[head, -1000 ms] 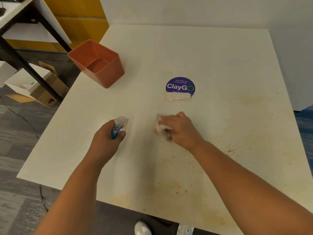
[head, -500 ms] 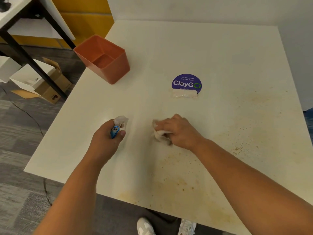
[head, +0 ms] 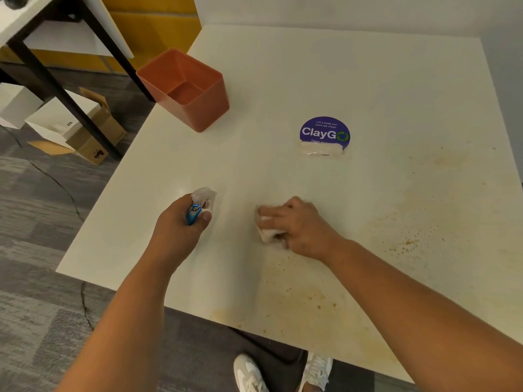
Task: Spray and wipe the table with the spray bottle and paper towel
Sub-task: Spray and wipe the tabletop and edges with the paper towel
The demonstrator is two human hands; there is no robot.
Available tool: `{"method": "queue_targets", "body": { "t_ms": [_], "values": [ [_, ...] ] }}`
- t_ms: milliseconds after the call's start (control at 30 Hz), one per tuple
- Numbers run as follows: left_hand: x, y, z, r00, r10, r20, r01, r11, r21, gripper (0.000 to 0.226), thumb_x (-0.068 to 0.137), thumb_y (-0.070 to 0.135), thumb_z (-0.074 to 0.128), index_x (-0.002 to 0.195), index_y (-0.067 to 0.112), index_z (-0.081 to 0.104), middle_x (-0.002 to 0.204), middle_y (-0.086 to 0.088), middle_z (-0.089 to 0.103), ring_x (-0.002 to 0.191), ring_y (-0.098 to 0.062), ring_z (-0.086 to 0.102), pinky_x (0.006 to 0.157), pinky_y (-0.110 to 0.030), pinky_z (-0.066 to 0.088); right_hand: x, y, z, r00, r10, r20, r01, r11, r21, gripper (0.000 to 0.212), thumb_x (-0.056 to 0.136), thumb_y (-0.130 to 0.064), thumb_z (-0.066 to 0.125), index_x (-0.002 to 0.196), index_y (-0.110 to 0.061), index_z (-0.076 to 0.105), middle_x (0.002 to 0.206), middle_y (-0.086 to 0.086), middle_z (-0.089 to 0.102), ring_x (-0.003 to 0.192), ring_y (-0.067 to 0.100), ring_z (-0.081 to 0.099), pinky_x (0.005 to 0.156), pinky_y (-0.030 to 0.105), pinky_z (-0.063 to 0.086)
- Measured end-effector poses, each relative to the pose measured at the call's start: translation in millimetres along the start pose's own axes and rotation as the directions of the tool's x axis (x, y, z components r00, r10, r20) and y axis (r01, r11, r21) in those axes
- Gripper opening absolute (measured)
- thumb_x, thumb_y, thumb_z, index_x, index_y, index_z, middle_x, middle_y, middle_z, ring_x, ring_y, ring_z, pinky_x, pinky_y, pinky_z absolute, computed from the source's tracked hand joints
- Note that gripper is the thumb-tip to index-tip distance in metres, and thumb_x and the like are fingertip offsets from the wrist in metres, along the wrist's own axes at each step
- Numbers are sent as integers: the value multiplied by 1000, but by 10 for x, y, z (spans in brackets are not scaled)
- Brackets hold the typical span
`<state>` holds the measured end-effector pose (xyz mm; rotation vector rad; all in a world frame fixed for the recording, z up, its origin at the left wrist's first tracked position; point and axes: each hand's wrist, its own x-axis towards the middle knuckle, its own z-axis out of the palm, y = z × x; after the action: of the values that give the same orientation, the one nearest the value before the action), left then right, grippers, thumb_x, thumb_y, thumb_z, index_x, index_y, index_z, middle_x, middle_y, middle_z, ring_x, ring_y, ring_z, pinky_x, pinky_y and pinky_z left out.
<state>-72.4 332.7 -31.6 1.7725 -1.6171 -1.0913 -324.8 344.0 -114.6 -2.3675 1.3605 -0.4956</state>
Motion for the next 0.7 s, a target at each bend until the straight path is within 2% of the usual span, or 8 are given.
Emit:
{"method": "queue_targets", "body": {
  "t_ms": [100,167,267,367,500,567,633,700],
  "values": [
    [-4,-15,-59,1000,-9,-1,9,1000,-5,45,95,10,59,102,54,55,107,16,63,102,-9,60,92,-26,44,138,71,-118,985,41,-167,-17,989,145,20,78,-33,59,97,-37,65,119,-16,62,87,22,59,76,42,45],
    [-27,-47,-94,1000,-23,-8,23,1000,-16,40,95,9,58,110,47,60,108,15,63,102,-7,59,90,-24,42,304,222,-231,935,242,-258,-231,970,74,28,81,-43,58,107,-36,65,128,-13,58,94,27,53,81,44,43],
    [-61,-122,-126,998,-54,-36,54,999,6,34,95,12,59,126,28,61,110,6,63,101,-16,59,87,-26,43,453,321,-210,917,362,-169,-390,904,-175,46,80,-26,67,122,-40,56,140,-18,45,106,25,43,83,41,33],
    [-92,-183,-166,996,-75,-41,75,997,11,33,95,13,59,126,25,60,109,4,63,101,-18,60,85,-26,43,366,81,-62,958,266,-109,-283,938,-200,48,77,-18,67,118,-42,57,141,-21,42,104,22,41,81,39,29],
    [-129,-215,-228,997,-75,-31,76,997,8,36,95,14,59,129,27,60,113,5,63,103,-16,59,87,-26,43,70,-245,57,999,32,14,-31,999,-6,40,74,-20,66,108,-40,65,136,-20,50,92,19,45,79,36,36],
    [-153,-221,-270,997,-74,-36,75,997,3,36,95,14,59,130,25,59,114,4,62,103,-16,59,87,-26,43,117,-210,30,997,-12,-79,20,994,105,24,75,-31,62,97,-32,70,125,-14,61,84,16,52,76,33,41],
    [-186,-232,-322,996,-76,-40,76,997,-3,37,96,14,59,131,24,59,114,4,62,103,-15,59,87,-26,43,300,-66,-32,962,128,-242,-101,987,124,21,81,-42,60,95,-31,70,116,-10,66,86,18,57,78,35,45],
    [-230,-258,-373,995,-80,-52,80,997,-9,37,96,14,59,131,24,58,112,5,62,98,-11,59,86,-24,44,481,113,-95,912,345,-224,-345,938,39,27,84,-33,62,110,-37,63,125,-11,59,96,26,51,80,41,46]
  ]
}}
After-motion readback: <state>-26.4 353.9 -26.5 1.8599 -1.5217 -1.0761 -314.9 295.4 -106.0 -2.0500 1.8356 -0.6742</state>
